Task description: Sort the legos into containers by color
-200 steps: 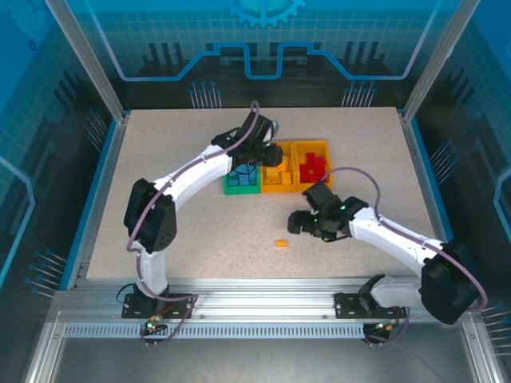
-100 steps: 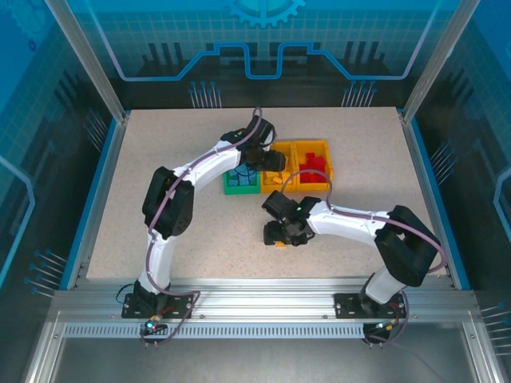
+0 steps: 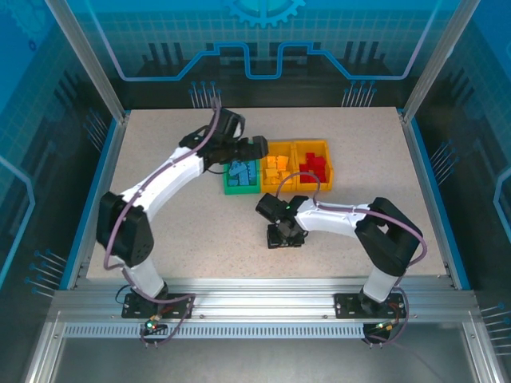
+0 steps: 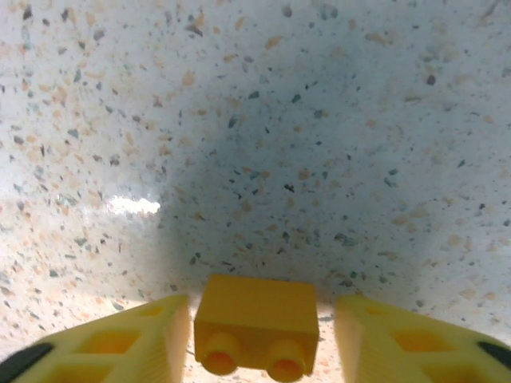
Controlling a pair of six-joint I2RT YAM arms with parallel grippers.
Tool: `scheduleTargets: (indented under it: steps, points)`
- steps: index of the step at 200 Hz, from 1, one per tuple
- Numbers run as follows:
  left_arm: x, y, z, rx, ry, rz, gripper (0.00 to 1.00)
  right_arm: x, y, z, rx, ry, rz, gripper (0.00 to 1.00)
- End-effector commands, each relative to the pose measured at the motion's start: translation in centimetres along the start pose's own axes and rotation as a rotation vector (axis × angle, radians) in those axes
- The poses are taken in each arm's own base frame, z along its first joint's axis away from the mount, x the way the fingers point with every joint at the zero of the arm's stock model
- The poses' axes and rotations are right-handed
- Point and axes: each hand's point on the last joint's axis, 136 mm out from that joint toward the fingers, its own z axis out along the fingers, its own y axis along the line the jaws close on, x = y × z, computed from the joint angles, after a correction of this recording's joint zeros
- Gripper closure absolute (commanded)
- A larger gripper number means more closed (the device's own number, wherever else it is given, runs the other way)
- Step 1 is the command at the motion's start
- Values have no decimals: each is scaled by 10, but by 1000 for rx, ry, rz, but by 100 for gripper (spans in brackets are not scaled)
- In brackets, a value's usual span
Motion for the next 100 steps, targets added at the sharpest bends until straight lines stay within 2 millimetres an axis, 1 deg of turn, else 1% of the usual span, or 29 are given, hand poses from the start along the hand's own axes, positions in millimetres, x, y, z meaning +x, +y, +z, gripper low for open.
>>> scheduleTargets:
  steps: [1, 15, 26, 39, 51, 62, 77, 100]
  points:
    - [7, 25, -15, -41, -25, -64, 1, 2, 2, 0, 40, 17, -26, 58]
    - [14, 39, -26, -65, -39, -76, 1, -1, 3, -4, 51, 10, -39, 65]
    - [23, 52, -32, -93, -42, -84, 1, -6, 5, -12, 49, -6, -55, 67]
    - [34, 65, -40, -121, -49, -95, 1, -15, 9, -26, 34, -30, -83, 67]
    - [43, 75, -46, -136, -56, -103, 1, -29, 11, -42, 8, -61, -94, 67]
    - [53, 86, -49, -155, -58, -112, 1, -45, 11, -57, -36, -95, -83, 68]
    - [65, 98, -52, -178, -54, -125, 1, -74, 9, -76, -127, -149, -40, 68]
    - [85, 114, -53, -212, -31, -136, 1, -119, 3, -98, -252, -221, 29, 68]
